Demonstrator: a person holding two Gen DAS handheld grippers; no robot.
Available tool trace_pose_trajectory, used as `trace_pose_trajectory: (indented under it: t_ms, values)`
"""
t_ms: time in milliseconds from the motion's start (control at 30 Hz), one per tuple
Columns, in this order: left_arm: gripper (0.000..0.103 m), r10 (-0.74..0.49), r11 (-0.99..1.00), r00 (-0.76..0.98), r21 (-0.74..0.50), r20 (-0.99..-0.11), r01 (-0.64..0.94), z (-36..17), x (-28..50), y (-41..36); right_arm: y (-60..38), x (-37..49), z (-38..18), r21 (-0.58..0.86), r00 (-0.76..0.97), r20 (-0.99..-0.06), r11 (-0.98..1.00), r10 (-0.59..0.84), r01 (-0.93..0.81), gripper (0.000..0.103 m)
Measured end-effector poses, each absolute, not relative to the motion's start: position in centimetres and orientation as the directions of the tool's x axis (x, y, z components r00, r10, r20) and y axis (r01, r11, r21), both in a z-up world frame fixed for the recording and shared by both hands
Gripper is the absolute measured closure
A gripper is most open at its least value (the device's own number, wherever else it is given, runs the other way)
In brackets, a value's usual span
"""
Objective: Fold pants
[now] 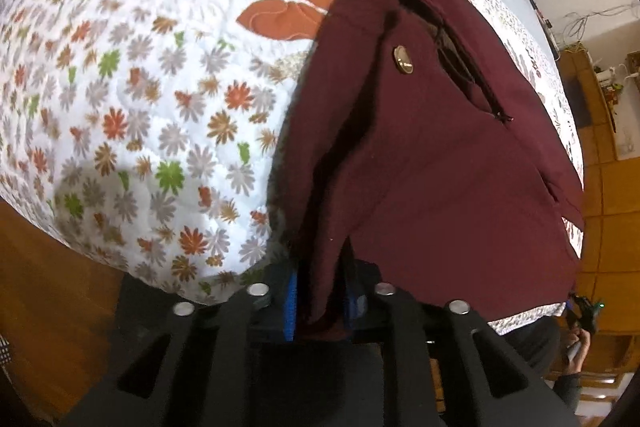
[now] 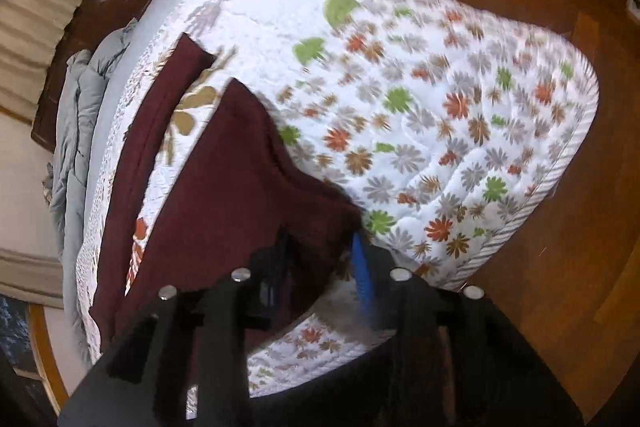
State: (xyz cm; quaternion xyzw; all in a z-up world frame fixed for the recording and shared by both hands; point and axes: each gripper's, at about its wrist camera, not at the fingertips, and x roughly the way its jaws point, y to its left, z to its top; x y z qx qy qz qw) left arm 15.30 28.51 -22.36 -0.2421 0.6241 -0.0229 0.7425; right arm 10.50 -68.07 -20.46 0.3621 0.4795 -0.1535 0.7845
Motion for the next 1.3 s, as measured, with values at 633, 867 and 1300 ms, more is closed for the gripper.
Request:
trace_pose_trajectory:
  t_ms: [633, 867, 1300]
  values:
    - [0.027, -0.335, 0.925, 0.166, -0.358, -0.927, -0.132, -21.3, 25.6, 25.7, -67.3, 16.1, -18.7, 0.307, 0.445, -0.893, 0.813, 0.066, 0.495, 0.051]
    - [0.004, -0.353, 0.935, 0.339, -0.346, -0.872, 0.083, -12.2, 33.3, 23.9, -65.4, 23.9, -13.5, 0.378, 0.551, -0.824, 0.852, 0.132, 0.363, 0.021]
    - [0.004, -0.480, 0.875, 0.178, -0.453, -0.859, 0.174, -21.7, 47.4, 25.0, -64.8, 33.5, -16.6, 0.328, 0.433, -0.886, 0.884, 0.165, 0.334, 0.022]
